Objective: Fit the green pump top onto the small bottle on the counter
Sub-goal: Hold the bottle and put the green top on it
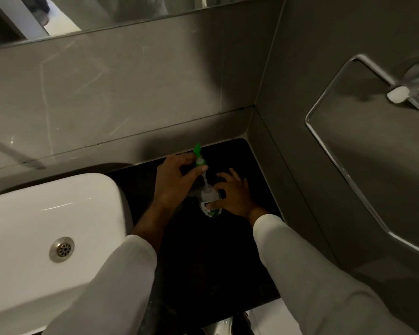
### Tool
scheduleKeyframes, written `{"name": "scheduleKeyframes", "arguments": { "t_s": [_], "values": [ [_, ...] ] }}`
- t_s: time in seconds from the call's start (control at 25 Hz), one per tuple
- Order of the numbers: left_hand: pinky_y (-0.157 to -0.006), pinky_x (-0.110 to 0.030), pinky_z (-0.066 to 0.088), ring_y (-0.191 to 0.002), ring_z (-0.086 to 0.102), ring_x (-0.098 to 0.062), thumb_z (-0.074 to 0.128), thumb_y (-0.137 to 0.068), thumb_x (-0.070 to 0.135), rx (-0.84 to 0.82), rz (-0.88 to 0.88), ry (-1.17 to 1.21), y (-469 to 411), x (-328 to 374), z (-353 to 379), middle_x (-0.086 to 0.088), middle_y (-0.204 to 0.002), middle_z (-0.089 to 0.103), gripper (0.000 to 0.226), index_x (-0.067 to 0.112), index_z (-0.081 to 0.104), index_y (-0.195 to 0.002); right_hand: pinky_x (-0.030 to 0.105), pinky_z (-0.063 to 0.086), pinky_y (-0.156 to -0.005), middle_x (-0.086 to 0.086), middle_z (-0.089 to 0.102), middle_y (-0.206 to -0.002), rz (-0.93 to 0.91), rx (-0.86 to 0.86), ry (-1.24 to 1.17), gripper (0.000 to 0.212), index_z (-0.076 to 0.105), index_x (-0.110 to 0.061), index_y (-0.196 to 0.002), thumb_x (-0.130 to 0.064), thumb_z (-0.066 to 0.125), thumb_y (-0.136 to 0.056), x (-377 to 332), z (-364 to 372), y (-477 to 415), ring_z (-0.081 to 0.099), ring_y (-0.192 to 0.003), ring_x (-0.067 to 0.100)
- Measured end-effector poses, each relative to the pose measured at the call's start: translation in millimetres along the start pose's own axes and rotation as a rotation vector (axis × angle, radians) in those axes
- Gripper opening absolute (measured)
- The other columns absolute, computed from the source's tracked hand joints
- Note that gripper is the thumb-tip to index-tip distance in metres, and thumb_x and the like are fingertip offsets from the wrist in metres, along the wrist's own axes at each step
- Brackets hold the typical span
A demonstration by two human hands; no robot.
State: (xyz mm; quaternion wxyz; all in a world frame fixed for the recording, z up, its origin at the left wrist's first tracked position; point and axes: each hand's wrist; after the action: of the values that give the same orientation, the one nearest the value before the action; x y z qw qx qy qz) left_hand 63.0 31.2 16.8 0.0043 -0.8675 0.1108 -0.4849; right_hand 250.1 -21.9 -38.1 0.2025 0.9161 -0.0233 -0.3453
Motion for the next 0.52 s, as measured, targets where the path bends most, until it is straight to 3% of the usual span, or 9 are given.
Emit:
{"name": "scheduleKeyframes", "arguments": {
  "t_s": [0.08,0.24,0.32,0.44,0.52],
  "values": [
    [-0.08,-0.005,0.048,-0.091,0.065,0.013,0.083,-0.076,0.036,-0.055,0.013,-0.015,9,-10,11,0.024,-0.094,0.069,0.027,0.024,0.076,-0.099,0.064,-0.005,-0.121,-0.006,0.024,-0.165,-0.005,0.015,0.002,0.05,0.071,-0.03,-0.114,-0.054,0.079,-0.071,1,0,0,-0.007,-0.156,0.028],
    [-0.088,-0.034,0.057,-0.093,0.069,0.0,0.077,-0.086,0.018,-0.287,0.009,-0.017,27,-29,23,0.01,-0.101,0.072,0.018,0.023,0.073,-0.103,0.062,-0.007,-0.121,-0.008,0.014,-0.168,-0.045,0.057,-0.026,0.043,0.073,-0.028,-0.108,-0.052,0.079,-0.072,2,1,1,-0.013,-0.155,0.03],
    [-0.093,-0.039,0.056,-0.1,0.069,-0.008,0.074,-0.088,0.017,-0.317,-0.028,0.027,32,-33,27,0.003,-0.11,0.073,0.024,0.02,0.071,-0.112,0.062,-0.007,-0.121,-0.007,0.013,-0.168,-0.046,0.064,-0.038,0.042,0.073,-0.027,-0.108,-0.051,0.079,-0.074,2,1,2,-0.014,-0.155,0.03],
    [-0.085,-0.02,0.053,-0.096,0.066,-0.002,0.085,-0.077,0.032,-0.204,-0.062,0.023,37,-30,33,0.007,-0.107,0.067,0.036,0.022,0.07,-0.109,0.061,-0.006,-0.122,-0.007,0.015,-0.168,-0.045,0.083,-0.036,0.04,0.073,-0.025,-0.108,-0.048,0.077,-0.076,2,3,3,-0.013,-0.155,0.028],
    [-0.077,-0.019,0.054,-0.089,0.065,0.001,0.087,-0.075,0.029,-0.132,-0.107,0.007,38,-29,36,0.006,-0.098,0.069,0.033,0.018,0.07,-0.101,0.06,-0.005,-0.122,-0.006,0.015,-0.168,-0.039,0.089,-0.033,0.042,0.073,-0.024,-0.11,-0.049,0.078,-0.075,1,5,4,-0.012,-0.155,0.028]
  ]
}}
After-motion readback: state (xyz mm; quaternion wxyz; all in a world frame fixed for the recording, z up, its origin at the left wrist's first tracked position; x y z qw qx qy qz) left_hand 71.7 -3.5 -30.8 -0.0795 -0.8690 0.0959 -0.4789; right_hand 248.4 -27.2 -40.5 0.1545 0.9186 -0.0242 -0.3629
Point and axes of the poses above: each hand's wrist, its own y-axis away from the middle knuckle, its own z-axis out of the palm, x = y × z
